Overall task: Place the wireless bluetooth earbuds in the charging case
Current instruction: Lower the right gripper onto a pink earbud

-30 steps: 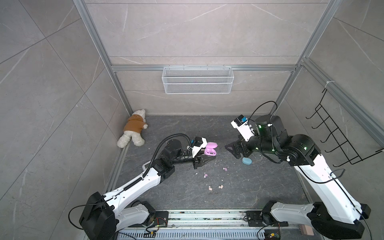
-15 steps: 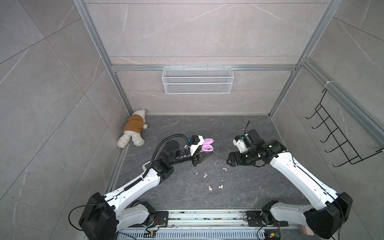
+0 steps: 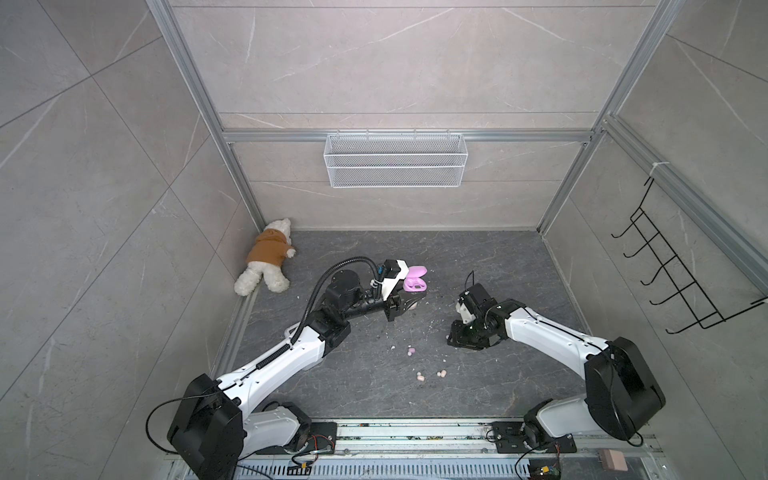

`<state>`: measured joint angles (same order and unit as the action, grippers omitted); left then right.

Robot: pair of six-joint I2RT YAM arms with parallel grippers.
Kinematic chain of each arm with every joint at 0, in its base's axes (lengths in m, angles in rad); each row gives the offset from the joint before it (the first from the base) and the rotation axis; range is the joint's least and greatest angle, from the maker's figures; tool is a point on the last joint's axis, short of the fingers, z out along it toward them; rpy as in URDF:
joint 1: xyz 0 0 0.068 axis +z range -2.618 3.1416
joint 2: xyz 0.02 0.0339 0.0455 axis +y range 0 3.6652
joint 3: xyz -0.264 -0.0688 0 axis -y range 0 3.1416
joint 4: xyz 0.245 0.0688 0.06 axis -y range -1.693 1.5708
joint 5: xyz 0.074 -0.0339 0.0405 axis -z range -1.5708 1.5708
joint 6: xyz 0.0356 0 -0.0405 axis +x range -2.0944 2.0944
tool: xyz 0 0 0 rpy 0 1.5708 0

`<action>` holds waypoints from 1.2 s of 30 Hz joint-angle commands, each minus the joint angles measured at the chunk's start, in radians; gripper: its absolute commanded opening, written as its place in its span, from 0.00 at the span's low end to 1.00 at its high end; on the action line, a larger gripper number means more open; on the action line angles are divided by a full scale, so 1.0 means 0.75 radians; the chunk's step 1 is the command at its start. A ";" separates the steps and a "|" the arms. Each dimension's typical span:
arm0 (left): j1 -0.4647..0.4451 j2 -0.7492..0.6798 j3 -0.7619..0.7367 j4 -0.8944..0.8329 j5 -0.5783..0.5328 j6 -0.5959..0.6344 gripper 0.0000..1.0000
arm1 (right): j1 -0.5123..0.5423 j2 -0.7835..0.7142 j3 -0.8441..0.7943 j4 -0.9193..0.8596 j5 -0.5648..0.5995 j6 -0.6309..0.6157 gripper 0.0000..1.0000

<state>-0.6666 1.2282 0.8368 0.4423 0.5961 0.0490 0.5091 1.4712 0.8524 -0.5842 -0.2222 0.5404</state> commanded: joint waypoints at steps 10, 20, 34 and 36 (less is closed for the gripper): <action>0.010 -0.016 0.071 0.013 0.058 0.054 0.05 | 0.051 0.117 -0.080 0.177 0.101 0.032 0.34; 0.013 -0.018 0.070 -0.005 0.056 0.059 0.05 | 0.050 0.140 -0.051 0.093 0.312 -0.054 0.29; 0.012 -0.028 0.067 -0.025 0.043 0.074 0.05 | 0.050 0.218 0.040 0.073 0.426 -0.126 0.29; 0.012 -0.028 0.068 -0.027 0.042 0.075 0.05 | 0.049 0.229 0.056 0.073 0.435 -0.140 0.29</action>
<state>-0.6609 1.2301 0.8543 0.3965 0.6117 0.0807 0.5442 1.6165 0.8677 -0.5030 0.0574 0.4698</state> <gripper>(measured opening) 0.422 0.287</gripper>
